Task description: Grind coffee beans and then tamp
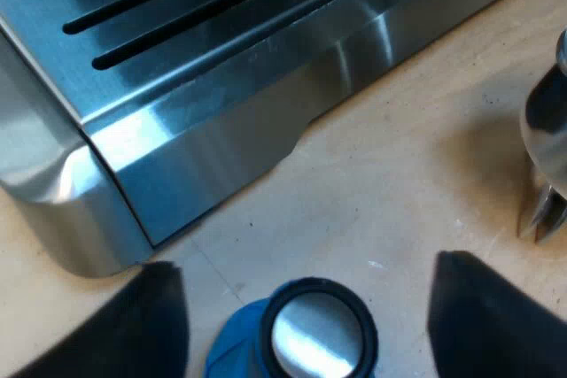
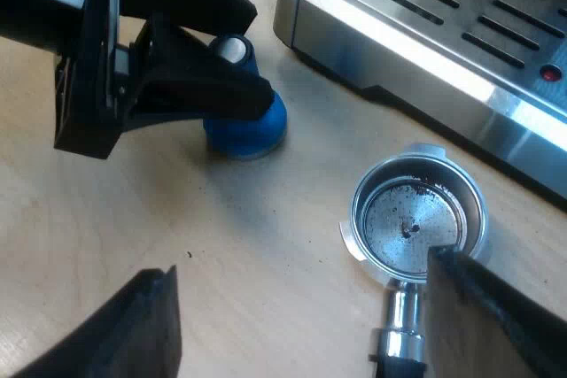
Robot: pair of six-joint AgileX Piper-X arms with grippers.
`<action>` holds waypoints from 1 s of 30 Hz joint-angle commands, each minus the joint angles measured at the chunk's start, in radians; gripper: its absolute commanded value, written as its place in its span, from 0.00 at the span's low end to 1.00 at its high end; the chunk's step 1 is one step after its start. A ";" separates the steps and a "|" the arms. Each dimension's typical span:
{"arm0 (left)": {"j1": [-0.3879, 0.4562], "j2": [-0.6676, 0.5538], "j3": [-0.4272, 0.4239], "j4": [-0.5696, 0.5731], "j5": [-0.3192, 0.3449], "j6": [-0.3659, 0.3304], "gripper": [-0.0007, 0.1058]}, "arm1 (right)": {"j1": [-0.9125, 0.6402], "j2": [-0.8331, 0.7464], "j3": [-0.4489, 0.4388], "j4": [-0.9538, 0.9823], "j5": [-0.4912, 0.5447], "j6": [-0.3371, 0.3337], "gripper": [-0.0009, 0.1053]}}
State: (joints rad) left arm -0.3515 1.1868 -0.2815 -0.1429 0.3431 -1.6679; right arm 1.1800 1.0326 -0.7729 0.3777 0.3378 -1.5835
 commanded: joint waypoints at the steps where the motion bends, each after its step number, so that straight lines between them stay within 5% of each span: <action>1: -0.003 0.000 0.000 -0.008 0.006 -0.011 0.38 | 0.000 -0.003 -0.003 -0.007 0.003 -0.009 0.58; 12: -0.003 0.000 0.000 0.010 0.017 -0.011 0.07 | 0.000 -0.003 -0.003 -0.007 0.003 -0.009 0.58; 22: -0.003 0.000 0.000 0.010 0.042 -0.011 0.07 | 0.000 -0.003 -0.003 -0.007 0.003 -0.009 0.58; 30: -0.003 -0.126 0.000 0.057 0.045 -0.011 0.07 | 0.000 -0.003 -0.003 -0.007 0.003 -0.009 0.58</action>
State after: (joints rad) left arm -0.3515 1.0729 -0.2815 -0.0894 0.3804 -1.6693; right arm 1.1800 1.0326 -0.7729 0.3777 0.3378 -1.5835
